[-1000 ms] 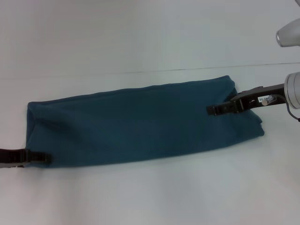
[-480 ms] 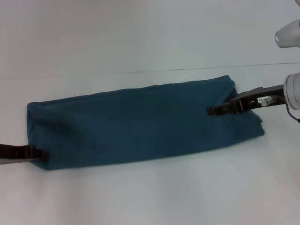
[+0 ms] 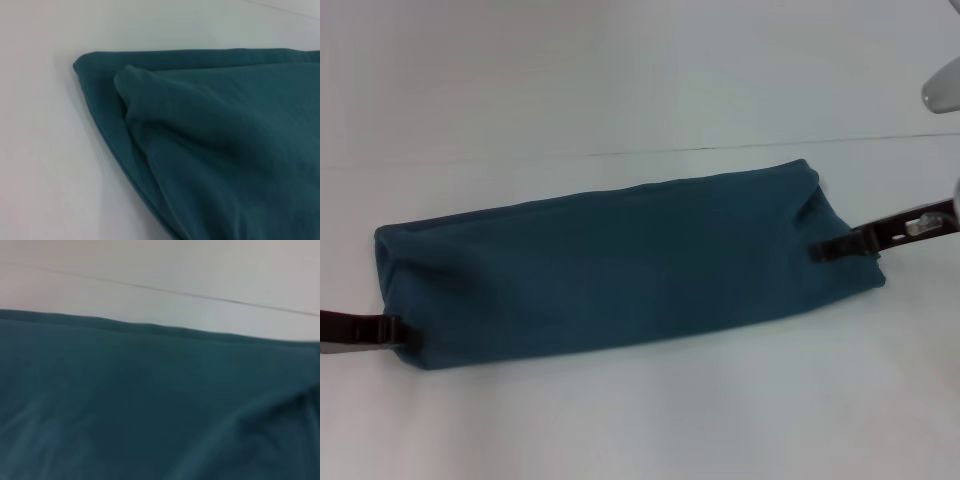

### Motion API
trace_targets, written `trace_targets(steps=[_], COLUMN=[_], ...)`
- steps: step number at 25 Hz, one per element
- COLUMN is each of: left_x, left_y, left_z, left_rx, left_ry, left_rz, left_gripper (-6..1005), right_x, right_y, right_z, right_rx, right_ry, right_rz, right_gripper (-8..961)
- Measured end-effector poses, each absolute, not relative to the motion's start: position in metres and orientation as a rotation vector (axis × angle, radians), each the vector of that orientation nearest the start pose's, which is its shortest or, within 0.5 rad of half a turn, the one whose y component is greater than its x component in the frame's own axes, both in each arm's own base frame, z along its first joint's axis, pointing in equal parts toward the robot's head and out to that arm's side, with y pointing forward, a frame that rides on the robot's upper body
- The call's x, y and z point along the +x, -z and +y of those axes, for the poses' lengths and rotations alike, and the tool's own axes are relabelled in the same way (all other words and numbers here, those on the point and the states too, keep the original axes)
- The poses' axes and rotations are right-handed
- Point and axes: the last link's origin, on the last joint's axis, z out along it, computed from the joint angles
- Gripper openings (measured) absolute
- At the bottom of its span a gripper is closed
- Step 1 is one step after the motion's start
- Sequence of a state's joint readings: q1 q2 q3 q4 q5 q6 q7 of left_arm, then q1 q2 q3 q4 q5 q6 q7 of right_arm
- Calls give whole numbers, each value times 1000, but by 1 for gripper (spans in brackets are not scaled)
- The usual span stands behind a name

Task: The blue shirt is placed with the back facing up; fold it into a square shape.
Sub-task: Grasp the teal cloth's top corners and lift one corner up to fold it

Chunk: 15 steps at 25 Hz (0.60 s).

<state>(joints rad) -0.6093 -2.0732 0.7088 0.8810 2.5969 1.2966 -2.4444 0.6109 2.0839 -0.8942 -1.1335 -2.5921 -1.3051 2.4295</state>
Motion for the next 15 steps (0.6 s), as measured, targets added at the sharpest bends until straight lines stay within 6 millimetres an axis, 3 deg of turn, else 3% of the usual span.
trace_targets(steps=[7,15], left_x=[-304,-304], left_y=[-34,-35], left_z=[373,374], left_rx=[-2123,-2126], left_ry=[43,44], left_rz=[-1588,-1580], left_gripper=[89,88], right_x=[266,276], right_y=[-69,-62], right_z=[397,398], right_rx=[-2081,-2033], right_ry=[165,200], right_rz=[1289,1313], right_gripper=[878,860])
